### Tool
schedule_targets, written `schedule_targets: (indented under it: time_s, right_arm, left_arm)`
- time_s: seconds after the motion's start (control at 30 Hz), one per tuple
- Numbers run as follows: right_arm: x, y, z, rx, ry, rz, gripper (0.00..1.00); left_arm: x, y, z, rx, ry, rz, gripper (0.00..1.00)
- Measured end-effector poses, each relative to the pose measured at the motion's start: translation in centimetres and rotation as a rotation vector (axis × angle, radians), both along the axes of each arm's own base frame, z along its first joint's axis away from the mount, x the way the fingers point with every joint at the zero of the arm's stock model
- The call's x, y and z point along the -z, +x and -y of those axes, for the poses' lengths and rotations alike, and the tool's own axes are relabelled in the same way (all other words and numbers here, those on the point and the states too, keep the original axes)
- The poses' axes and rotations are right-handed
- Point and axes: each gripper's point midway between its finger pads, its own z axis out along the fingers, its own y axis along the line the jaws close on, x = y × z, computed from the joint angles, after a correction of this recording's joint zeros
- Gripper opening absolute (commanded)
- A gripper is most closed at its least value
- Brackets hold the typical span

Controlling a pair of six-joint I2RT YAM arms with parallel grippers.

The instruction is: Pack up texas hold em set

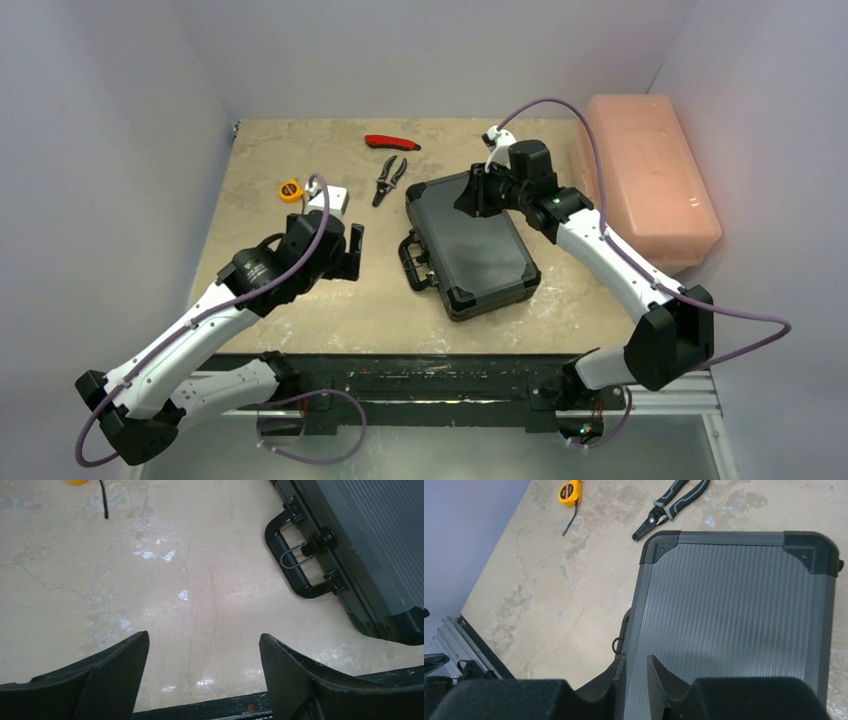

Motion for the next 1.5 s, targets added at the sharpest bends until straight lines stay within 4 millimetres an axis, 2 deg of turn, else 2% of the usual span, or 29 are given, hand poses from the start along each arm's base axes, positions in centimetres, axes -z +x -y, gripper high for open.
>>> schedule_targets:
  time_s: [0.17, 0.3, 0.5, 0.73, 1.0, 1.17, 1.5]
  right_arm:
    - [2.1, -0.4, -1.5, -0.022, -0.05, -0.034, 0.02]
    - [3.6, -0.7, -3.0, -0.045, -0.083, -0.057, 0.0]
    - [5.1, -1.2, -4.3, -0.067, -0.113, -0.078, 0.0]
    - [7.2, -1.2, -4.9, -0.077, -0.143, -0.115, 0.0]
    - [9.0, -0.9, -4.8, -0.064, -0.171, -0.137, 0.0]
    - [11.2, -1.6, -4.3, -0.062, -0.186, -0.168, 0.0]
    - [11.3, -0.9, -4.8, -0.051, -0.146, -0.117, 0.0]
  left_arm:
    - [1.4, 0.2, 1.5, -0.024, -0.07, -0.053, 0.53]
    - [3.4, 0.6, 2.9, -0.038, -0.097, -0.11, 0.38]
    - [6.3, 1.4, 3.8, -0.053, -0.119, -0.18, 0.36]
    - [8.7, 2.8, 5.1, -0.049, -0.152, -0.23, 0.34]
    - [12.1, 4.4, 6.9, -0.035, -0.167, -0.303, 0.34]
    - [14.2, 5.0, 7.5, -0.036, -0.162, -0.347, 0.34]
    - [18.6, 5.0, 8.0, -0.044, -0.115, -0.456, 0.33]
